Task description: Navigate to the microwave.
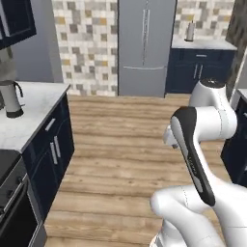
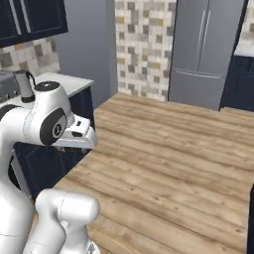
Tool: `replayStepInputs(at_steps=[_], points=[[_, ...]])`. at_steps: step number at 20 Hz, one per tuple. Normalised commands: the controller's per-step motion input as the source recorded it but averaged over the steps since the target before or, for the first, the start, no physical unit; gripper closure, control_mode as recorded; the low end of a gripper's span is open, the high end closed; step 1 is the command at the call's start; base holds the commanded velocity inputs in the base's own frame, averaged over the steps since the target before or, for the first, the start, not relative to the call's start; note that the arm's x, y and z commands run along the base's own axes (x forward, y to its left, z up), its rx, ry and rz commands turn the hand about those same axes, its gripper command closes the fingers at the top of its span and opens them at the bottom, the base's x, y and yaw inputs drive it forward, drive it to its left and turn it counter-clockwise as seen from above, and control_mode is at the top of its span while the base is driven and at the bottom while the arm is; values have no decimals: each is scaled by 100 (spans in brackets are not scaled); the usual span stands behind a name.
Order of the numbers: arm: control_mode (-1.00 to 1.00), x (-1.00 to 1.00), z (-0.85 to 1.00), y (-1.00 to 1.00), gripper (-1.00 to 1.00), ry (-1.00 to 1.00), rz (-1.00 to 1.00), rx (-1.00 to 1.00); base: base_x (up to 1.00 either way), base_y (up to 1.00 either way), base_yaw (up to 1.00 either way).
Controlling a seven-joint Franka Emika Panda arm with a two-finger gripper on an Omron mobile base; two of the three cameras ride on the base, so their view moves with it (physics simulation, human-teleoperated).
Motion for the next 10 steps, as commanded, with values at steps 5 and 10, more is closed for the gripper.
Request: replayStepInputs(at_steps=[5, 10], points=[[100, 0, 0, 0, -100, 0, 0, 0, 59, 44, 59], [100, 0, 0, 0, -100, 0, 0, 0, 58, 37, 60]])
